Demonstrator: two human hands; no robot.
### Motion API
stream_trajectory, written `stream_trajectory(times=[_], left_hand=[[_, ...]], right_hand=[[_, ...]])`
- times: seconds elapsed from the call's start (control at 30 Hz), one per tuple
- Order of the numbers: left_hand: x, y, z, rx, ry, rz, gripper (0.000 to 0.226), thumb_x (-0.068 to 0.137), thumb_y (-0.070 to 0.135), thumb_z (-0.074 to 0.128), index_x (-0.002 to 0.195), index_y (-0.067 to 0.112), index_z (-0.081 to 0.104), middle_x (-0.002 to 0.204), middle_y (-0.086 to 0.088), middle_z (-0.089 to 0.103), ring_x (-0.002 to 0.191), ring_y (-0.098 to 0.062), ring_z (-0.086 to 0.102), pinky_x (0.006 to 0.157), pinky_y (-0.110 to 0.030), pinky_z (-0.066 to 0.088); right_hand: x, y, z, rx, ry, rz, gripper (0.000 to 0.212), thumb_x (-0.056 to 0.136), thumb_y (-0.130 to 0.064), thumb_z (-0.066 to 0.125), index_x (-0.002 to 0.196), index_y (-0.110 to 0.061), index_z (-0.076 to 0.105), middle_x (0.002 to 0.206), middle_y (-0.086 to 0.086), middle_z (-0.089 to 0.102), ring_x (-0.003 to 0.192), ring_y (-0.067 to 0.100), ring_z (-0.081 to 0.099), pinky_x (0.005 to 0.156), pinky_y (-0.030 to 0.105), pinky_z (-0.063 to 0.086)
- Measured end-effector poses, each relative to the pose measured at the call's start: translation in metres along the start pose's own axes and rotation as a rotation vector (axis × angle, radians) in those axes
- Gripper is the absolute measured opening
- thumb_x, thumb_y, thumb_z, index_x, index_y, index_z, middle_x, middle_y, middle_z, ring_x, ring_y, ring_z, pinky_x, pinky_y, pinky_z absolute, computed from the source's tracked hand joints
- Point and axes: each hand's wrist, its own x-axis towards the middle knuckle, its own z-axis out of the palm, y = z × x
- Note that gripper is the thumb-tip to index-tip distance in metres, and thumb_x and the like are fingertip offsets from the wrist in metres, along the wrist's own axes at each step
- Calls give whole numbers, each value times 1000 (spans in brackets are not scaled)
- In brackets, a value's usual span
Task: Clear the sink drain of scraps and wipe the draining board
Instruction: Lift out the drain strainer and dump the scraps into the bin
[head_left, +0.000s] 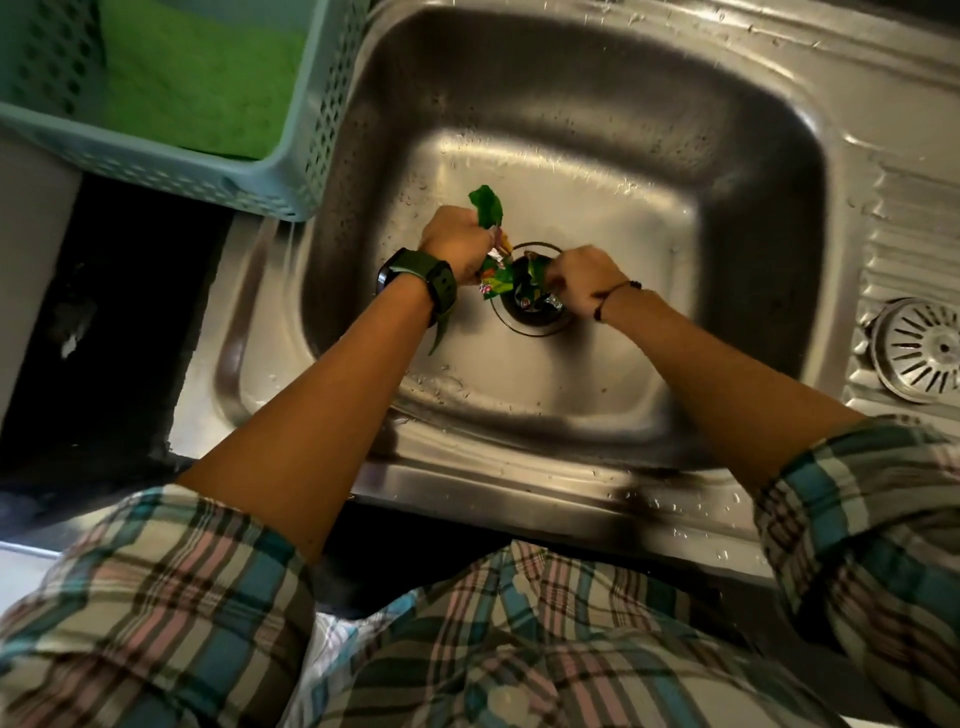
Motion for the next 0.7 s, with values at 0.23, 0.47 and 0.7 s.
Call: stream_trajectory(times=[0.23, 0.47, 0.7], left_hand=[[0, -9, 2, 58, 26, -36, 19, 87, 14, 57, 99, 5, 67, 108, -17, 69, 98, -30, 67, 89, -46, 55], [-6, -5, 5, 78, -11, 11, 23, 88, 12, 56, 106, 0, 65, 111, -21, 67, 103, -33, 65, 91, -47, 53], [-15, 14, 20, -238, -134, 47, 15, 92, 3, 46, 99, 4, 59, 95, -16, 60, 86, -26, 61, 78, -39, 55]], right_hand=[[-19, 16, 29, -379, 21, -275, 35, 89, -8, 46, 121, -5, 58, 124, 18, 57, 117, 37, 43, 89, 42, 43], [-28, -13, -21, 728, 261, -17, 15, 86, -4, 59, 95, -6, 70, 83, 2, 63, 69, 13, 57, 66, 24, 53], [-17, -38, -52, 665, 294, -14, 17, 81, -10, 66, 80, -18, 51, 65, -9, 47, 58, 1, 43, 48, 6, 38]])
